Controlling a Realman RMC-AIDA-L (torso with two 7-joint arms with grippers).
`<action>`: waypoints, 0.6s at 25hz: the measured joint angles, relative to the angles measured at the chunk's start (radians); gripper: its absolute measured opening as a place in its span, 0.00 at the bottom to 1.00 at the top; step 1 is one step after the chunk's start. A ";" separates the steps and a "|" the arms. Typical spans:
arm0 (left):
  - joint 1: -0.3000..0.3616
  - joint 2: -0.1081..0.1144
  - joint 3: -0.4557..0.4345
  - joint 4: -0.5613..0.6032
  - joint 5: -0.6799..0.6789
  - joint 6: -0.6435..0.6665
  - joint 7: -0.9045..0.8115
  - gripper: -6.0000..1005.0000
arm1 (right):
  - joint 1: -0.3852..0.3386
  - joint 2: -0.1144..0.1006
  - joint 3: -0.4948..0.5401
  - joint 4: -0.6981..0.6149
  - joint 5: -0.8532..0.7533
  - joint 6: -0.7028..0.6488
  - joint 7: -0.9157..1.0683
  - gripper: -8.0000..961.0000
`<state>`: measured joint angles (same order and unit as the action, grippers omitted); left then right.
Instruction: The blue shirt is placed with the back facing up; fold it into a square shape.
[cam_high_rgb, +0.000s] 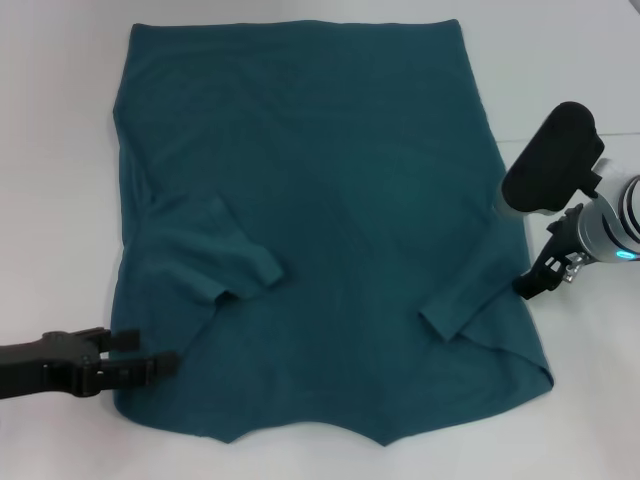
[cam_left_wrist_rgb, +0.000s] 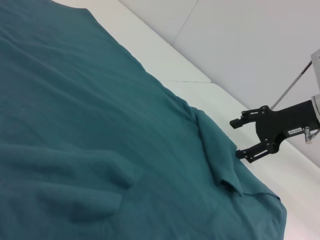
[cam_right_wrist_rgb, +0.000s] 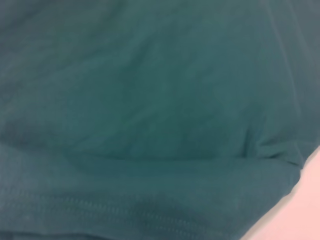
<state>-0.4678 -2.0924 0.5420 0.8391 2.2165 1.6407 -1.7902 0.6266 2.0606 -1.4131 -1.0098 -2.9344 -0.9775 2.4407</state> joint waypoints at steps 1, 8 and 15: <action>0.000 0.000 0.000 0.000 0.000 0.000 0.000 0.92 | 0.005 -0.001 0.000 0.008 0.000 0.007 0.002 0.98; 0.000 0.003 -0.002 0.000 0.000 -0.003 0.000 0.92 | 0.014 -0.009 -0.003 0.033 0.000 0.068 0.031 0.98; -0.001 0.003 0.003 0.000 0.000 -0.013 0.000 0.92 | 0.010 0.000 -0.001 0.025 0.000 0.157 0.041 0.98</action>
<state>-0.4692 -2.0896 0.5453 0.8392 2.2165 1.6275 -1.7902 0.6371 2.0609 -1.4141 -0.9845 -2.9346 -0.8210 2.4817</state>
